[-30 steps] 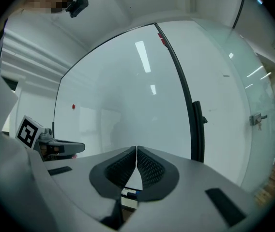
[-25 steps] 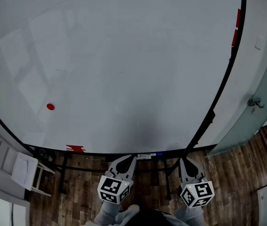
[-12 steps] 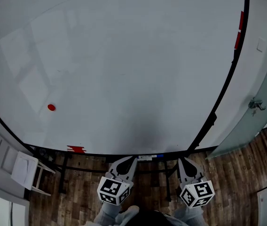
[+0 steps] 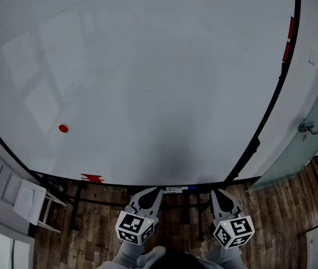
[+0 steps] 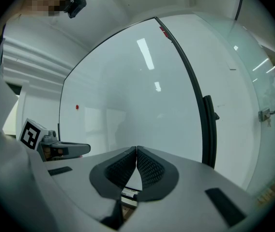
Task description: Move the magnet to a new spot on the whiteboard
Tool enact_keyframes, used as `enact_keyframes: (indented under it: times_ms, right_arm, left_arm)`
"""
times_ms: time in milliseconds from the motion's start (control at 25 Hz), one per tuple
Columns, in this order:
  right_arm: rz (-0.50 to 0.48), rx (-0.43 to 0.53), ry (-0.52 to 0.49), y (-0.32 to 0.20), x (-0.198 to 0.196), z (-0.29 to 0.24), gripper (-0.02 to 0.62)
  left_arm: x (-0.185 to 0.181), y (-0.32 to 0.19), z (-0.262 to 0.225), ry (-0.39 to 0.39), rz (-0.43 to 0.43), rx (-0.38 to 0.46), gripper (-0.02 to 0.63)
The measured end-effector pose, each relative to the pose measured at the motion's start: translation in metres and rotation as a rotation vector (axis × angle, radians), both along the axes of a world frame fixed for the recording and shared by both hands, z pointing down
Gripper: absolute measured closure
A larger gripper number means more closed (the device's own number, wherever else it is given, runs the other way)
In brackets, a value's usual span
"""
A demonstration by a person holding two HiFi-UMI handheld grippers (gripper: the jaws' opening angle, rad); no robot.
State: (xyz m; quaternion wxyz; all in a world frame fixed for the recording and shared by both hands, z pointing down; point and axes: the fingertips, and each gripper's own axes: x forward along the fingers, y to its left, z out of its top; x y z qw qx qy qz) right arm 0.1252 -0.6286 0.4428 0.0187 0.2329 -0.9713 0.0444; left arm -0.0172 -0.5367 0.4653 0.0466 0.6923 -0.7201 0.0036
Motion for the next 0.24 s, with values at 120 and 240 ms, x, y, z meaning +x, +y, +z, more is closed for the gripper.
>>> enact_keyframes:
  times_ms: [120, 240]
  right_arm:
    - [-0.007, 0.0, 0.002, 0.0007, -0.0016, 0.0003, 0.568]
    - [-0.009, -0.002, 0.002, 0.0009, -0.0022, 0.0008, 0.568]
  left_arm:
    - [0.0005, -0.0002, 0.0001, 0.001, -0.002, 0.0, 0.597]
    - [0.0008, -0.0001, 0.0001, 0.002, -0.002, 0.001, 0.597]
